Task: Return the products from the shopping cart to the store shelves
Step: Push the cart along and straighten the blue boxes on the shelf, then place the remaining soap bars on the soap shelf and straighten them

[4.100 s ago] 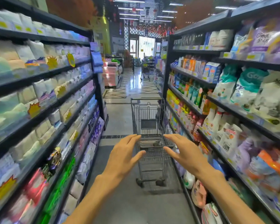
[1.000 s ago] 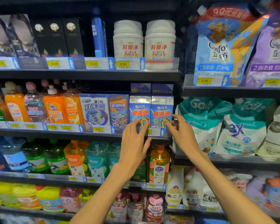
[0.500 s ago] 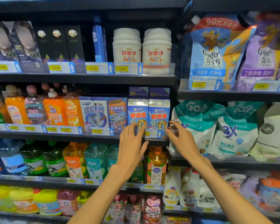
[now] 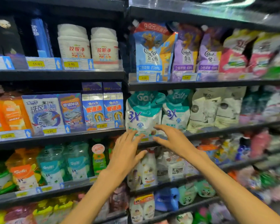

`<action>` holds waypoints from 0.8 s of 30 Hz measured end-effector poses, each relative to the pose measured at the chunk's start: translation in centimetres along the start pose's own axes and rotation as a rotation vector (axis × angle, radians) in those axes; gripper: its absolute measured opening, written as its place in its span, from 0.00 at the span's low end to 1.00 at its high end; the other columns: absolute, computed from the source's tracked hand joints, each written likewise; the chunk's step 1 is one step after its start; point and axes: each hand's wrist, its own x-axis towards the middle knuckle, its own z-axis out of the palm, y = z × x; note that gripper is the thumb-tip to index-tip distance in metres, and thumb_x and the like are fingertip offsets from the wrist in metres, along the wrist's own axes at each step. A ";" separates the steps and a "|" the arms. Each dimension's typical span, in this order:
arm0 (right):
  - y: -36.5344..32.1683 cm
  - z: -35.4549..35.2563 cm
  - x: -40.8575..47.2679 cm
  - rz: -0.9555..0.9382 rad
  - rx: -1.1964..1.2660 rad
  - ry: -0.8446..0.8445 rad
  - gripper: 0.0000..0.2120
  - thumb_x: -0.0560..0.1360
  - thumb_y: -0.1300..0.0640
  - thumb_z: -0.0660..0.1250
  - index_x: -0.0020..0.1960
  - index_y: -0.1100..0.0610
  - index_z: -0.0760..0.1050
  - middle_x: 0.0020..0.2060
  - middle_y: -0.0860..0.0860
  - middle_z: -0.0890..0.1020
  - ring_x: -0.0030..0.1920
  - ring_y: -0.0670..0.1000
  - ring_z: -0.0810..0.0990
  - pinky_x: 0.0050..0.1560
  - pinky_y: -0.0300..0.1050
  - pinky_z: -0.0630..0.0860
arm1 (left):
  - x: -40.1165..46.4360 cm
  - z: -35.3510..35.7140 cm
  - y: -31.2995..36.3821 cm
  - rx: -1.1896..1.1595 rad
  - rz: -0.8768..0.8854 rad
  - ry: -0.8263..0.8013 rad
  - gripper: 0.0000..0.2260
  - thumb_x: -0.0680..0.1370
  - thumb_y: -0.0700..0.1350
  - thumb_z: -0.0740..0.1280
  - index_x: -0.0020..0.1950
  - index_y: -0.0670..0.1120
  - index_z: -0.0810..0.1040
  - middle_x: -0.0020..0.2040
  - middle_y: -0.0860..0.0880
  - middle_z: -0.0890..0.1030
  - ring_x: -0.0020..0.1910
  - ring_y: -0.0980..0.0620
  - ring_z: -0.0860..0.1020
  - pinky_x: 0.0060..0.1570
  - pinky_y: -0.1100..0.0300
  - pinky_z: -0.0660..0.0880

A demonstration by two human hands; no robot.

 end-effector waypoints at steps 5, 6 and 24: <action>4.4 -5.5 -7.3 0.095 -0.111 0.014 0.27 0.78 0.42 0.67 0.74 0.48 0.67 0.69 0.46 0.75 0.68 0.48 0.72 0.65 0.48 0.73 | 1.6 1.8 7.6 -0.090 0.108 -0.066 0.31 0.76 0.64 0.62 0.75 0.50 0.70 0.71 0.43 0.73 0.70 0.40 0.71 0.65 0.45 0.73; 5.3 -6.8 -8.8 0.115 -0.125 0.024 0.27 0.78 0.42 0.67 0.74 0.48 0.67 0.69 0.46 0.75 0.68 0.48 0.72 0.64 0.45 0.72 | 2.0 2.1 9.4 -0.113 0.131 -0.077 0.31 0.75 0.64 0.60 0.74 0.49 0.71 0.70 0.44 0.74 0.69 0.40 0.73 0.63 0.45 0.74; 28.6 -27.3 -41.0 0.531 -0.315 0.145 0.28 0.77 0.41 0.67 0.74 0.49 0.67 0.68 0.47 0.75 0.68 0.49 0.73 0.66 0.50 0.72 | 5.2 10.7 50.8 -0.386 0.508 -0.183 0.32 0.75 0.65 0.60 0.75 0.49 0.70 0.71 0.47 0.72 0.69 0.44 0.72 0.64 0.47 0.74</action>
